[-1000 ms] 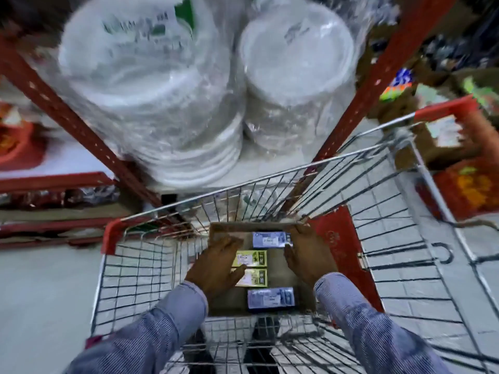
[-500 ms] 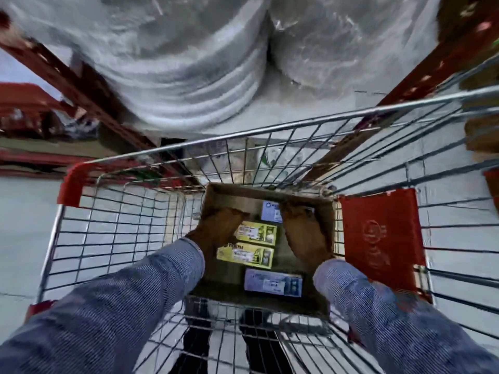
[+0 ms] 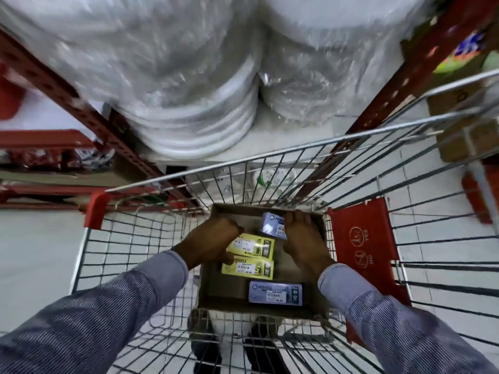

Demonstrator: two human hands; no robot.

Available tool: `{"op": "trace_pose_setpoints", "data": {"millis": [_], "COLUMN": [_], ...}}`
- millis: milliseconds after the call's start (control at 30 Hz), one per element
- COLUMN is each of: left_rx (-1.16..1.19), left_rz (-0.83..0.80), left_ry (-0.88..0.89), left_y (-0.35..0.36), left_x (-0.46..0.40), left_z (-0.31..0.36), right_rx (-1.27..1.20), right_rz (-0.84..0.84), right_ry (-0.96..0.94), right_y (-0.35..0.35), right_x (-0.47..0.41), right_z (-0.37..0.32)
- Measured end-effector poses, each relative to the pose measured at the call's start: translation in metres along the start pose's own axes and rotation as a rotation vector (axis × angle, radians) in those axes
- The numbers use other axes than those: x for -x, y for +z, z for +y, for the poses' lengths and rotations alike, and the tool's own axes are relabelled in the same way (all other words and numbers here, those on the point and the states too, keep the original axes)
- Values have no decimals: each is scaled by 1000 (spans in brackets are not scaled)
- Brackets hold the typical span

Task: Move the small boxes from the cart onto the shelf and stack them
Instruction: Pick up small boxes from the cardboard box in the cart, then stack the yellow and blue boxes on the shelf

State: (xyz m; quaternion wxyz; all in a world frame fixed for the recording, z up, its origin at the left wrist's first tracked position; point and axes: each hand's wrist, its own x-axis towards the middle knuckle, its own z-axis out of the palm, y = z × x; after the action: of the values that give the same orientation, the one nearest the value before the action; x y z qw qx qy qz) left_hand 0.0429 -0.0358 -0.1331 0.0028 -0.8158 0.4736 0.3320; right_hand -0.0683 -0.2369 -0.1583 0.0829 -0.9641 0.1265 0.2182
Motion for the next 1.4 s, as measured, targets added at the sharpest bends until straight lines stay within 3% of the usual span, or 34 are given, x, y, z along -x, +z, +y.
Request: {"op": "trace_pose_setpoints", "data": {"millis": [200,300,533,767,900,1100,1400], "left_rx": [-81,-164,-257,-388,-350,-302,-279], "left_rz": [251,298,598,906,1086,1178,1196], "left_ry": [61,23,27,12,65,-6,-88], "left_y": [-116,-179,-321,-428,-479,-540,-571], "left_x": [114,172,294,383,405,387,325], "left_z": [21,31,61,88,93,92,76], "right_rx": [-219,-249,-132,-43,13,81,307], "right_rz": [171,315,680,925,1037,1084,1075], "right_ry": [-78,-107,-148,-179,-176,-148,-113], "right_y": [-145,-227,-410,-539,-592,-642,-655], "right_x": [68,108,195,251,264,247,182], "right_z": [-27,-45,-88,-100,-99,-89,-74]}}
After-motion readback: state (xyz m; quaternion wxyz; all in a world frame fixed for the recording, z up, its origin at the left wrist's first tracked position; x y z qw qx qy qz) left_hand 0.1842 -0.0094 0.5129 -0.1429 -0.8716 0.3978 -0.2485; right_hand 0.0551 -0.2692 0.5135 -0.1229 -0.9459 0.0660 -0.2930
